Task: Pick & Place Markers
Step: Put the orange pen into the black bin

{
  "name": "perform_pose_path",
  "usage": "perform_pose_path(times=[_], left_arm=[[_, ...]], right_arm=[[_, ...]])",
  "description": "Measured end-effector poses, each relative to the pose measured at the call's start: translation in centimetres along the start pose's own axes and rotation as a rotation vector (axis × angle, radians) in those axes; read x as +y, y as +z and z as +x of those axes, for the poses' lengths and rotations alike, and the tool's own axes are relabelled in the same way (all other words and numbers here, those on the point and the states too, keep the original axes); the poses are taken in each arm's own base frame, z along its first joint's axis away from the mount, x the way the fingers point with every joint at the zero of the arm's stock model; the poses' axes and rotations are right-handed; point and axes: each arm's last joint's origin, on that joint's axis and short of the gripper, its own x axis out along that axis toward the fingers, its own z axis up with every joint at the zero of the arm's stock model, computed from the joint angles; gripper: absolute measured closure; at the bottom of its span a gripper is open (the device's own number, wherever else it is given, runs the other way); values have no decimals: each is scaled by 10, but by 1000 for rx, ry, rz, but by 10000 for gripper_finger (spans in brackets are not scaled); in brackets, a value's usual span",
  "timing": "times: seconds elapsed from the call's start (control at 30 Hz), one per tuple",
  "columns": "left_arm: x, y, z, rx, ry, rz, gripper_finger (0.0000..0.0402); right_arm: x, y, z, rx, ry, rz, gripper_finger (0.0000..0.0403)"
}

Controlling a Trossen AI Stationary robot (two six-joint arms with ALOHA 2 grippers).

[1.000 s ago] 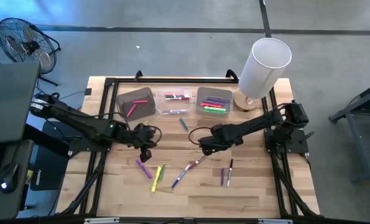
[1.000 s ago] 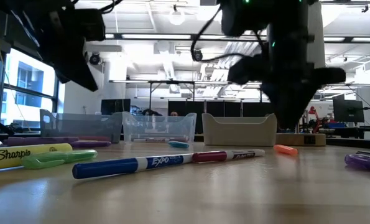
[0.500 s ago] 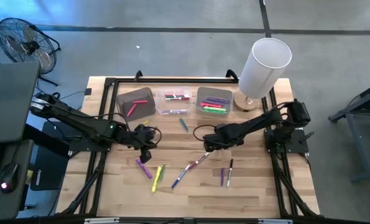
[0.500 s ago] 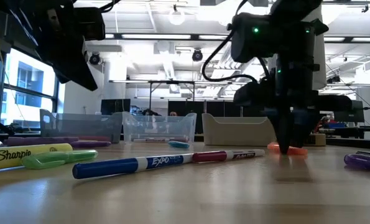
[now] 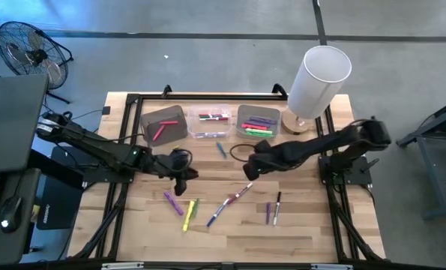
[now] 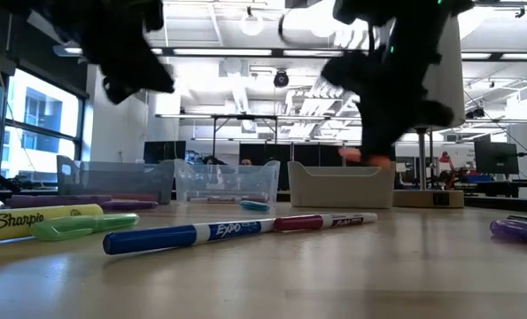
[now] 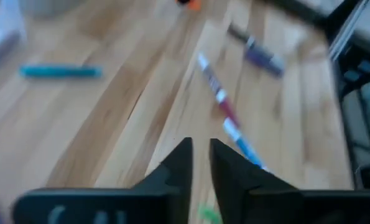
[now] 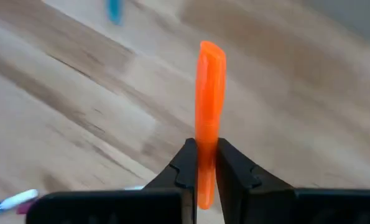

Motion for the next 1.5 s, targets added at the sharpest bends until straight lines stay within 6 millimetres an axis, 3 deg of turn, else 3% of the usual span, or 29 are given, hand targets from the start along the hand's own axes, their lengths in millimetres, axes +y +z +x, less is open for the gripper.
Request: perform_pose_path(times=[0.23, 0.4, 0.53, 0.93, 1.23, 1.5], left_arm=[[-3, 31, 8, -281, -85, -69, 237], [-11, 55, 13, -568, -176, -48, 201], [-16, 69, 23, -679, -123, -30, 198], [-42, 110, 52, -711, -41, 91, 198], [-48, 124, 59, -623, -36, 77, 241], [-47, 123, 60, -606, -2, 77, 345]], right_arm=[[10, 27, -68, -344, 352, -238, 379], [21, 40, -98, -577, 531, -395, 378], [28, 43, -104, -652, 612, -506, 378], [31, 41, -107, -645, 676, -628, 376], [31, 41, -108, -655, 688, -646, 376], [31, 41, -108, -662, 683, -653, 372]])
